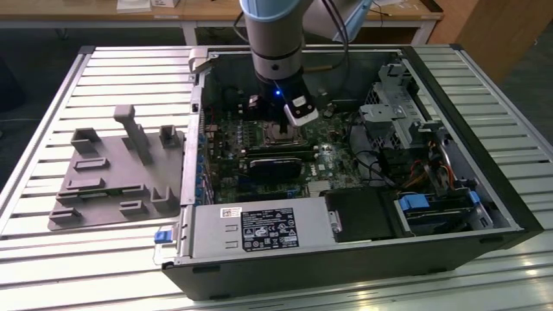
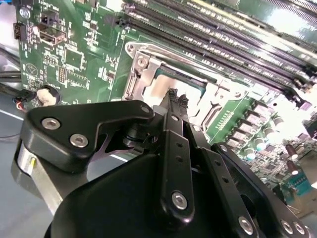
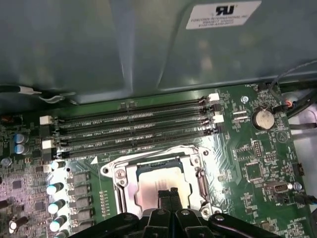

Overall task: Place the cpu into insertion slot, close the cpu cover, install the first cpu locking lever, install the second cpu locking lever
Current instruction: 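Install the second cpu locking lever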

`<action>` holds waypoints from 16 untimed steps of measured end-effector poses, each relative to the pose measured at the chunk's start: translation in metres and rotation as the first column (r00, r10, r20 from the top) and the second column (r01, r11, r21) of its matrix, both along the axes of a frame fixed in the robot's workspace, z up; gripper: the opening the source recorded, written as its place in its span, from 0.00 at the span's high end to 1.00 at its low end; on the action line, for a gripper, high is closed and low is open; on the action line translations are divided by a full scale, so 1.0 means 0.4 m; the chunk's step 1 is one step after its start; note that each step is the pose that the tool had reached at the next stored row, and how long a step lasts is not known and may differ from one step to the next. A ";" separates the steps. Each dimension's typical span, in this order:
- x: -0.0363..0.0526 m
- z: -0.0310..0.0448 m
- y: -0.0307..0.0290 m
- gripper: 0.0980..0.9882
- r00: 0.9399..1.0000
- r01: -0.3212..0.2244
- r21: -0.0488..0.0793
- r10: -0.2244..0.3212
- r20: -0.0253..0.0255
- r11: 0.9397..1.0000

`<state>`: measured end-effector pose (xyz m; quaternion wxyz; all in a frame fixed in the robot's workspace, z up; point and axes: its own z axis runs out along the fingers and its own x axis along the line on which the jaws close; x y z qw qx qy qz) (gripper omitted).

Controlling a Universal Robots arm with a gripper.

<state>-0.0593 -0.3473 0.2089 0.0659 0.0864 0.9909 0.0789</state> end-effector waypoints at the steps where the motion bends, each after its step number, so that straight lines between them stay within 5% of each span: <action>1: 0.000 0.002 0.001 0.99 1.000 0.000 -0.002 0.000 0.000 1.000; 16: 0.000 0.075 0.004 0.99 1.000 0.000 -0.017 0.000 0.000 1.000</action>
